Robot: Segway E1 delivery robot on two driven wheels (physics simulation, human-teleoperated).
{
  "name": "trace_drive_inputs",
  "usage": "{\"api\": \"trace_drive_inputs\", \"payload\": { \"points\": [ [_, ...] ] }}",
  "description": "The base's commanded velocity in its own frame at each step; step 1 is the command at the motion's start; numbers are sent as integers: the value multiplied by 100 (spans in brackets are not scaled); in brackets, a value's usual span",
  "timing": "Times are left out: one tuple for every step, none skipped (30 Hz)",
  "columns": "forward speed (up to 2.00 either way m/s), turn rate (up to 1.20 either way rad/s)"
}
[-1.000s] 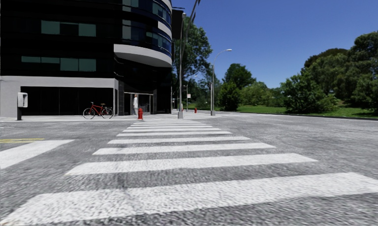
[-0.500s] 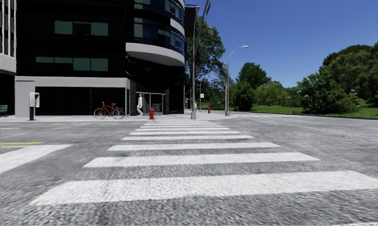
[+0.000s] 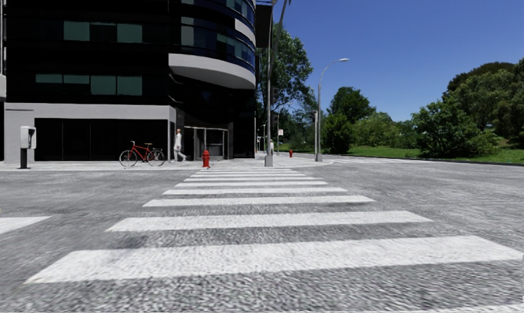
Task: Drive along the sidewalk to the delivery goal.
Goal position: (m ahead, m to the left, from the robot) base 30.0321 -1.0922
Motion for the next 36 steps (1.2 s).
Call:
{"api": "trace_drive_inputs", "payload": {
  "points": [
    [200, 10],
    [200, 10],
    [200, 10],
    [200, 10],
    [200, 10],
    [200, 10],
    [200, 10],
    [200, 10],
    [200, 10],
    [200, 20],
    [200, 31],
    [200, 34],
    [200, 34],
    [200, 29],
    [200, 25],
    [200, 25],
    [200, 23],
    [200, 21],
    [200, 20],
    [200, 19],
    [200, 16],
    [200, 14],
    [200, 14],
    [200, 0],
    [200, 0],
    [200, 0],
    [200, 0],
    [200, 0],
    [200, 0],
    [200, 2],
    [200, 5],
    [200, 5],
    [200, 9],
    [200, 14],
    [200, 17],
    [200, 18]
  ]
}}
